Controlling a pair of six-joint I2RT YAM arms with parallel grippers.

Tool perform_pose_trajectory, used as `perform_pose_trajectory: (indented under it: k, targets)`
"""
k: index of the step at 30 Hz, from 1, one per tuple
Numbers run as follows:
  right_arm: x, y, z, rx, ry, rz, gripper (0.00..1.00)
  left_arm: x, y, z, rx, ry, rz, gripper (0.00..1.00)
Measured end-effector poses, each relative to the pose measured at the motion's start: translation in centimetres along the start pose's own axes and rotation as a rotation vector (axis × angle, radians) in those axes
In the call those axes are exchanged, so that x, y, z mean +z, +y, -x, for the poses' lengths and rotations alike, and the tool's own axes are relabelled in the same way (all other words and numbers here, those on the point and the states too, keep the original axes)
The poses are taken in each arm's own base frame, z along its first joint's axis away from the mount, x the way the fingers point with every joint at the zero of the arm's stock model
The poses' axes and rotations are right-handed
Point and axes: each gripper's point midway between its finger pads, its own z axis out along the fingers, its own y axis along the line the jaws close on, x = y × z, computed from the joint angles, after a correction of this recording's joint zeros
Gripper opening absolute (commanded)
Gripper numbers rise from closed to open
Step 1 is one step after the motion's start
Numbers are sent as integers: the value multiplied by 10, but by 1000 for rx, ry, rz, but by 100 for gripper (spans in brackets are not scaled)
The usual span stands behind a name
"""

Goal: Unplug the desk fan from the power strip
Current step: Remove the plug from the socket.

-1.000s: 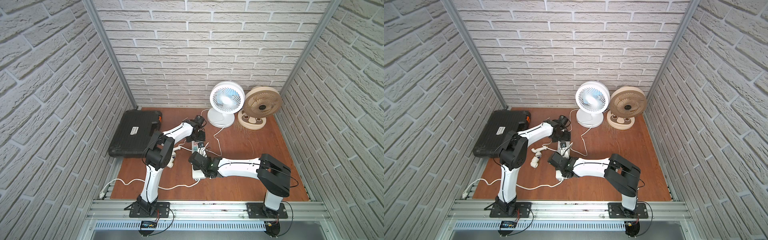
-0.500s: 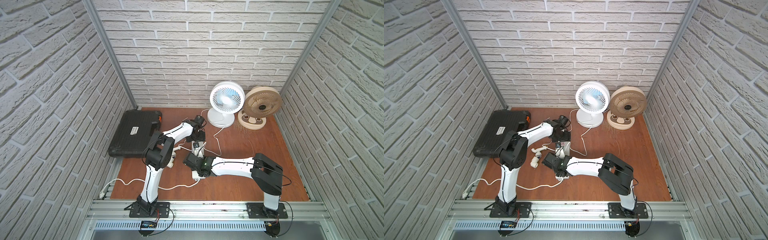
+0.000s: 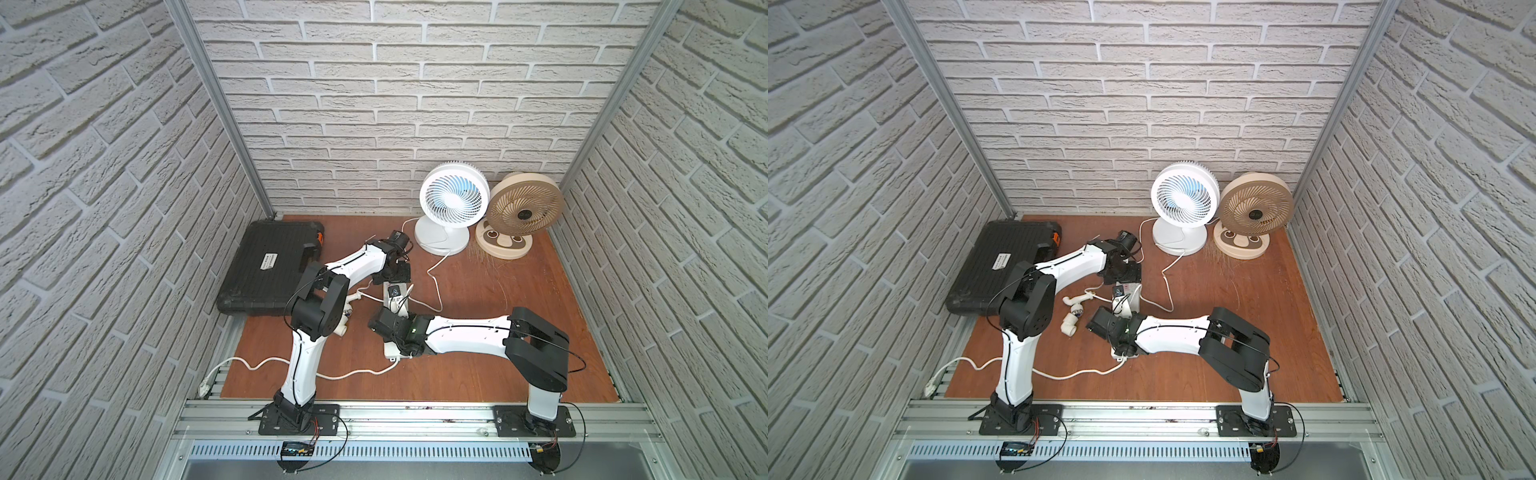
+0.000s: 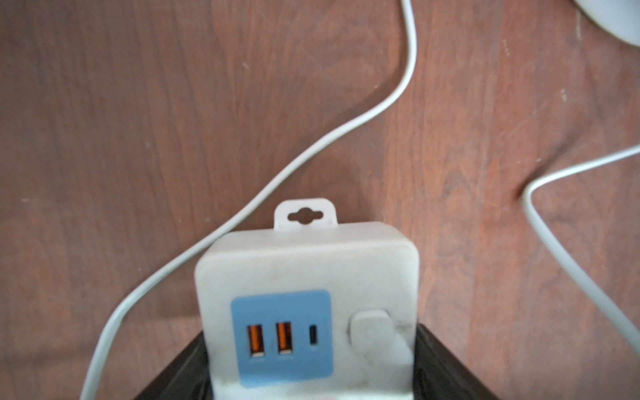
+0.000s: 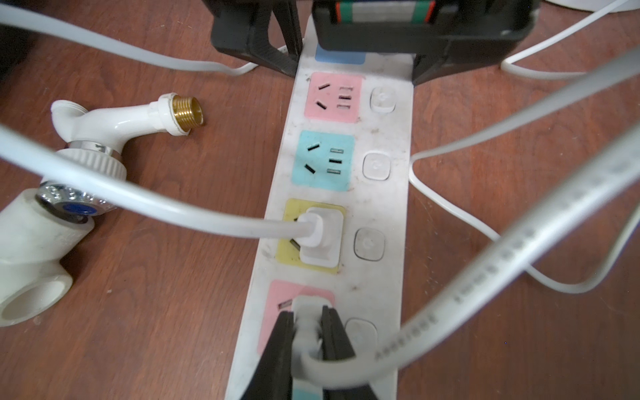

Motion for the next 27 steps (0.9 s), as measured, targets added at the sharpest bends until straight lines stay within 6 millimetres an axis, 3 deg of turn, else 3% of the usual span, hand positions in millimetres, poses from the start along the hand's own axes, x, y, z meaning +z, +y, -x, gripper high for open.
perform_pose_trajectory:
  k: [14, 27]
  targets:
    - [2, -3, -2, 89, 19, 61, 3, 1, 5, 0, -5, -2, 89, 0]
    - [0, 3, -1, -2, 38, 26, 3, 2, 5, 0, -2, 9, 97, 0]
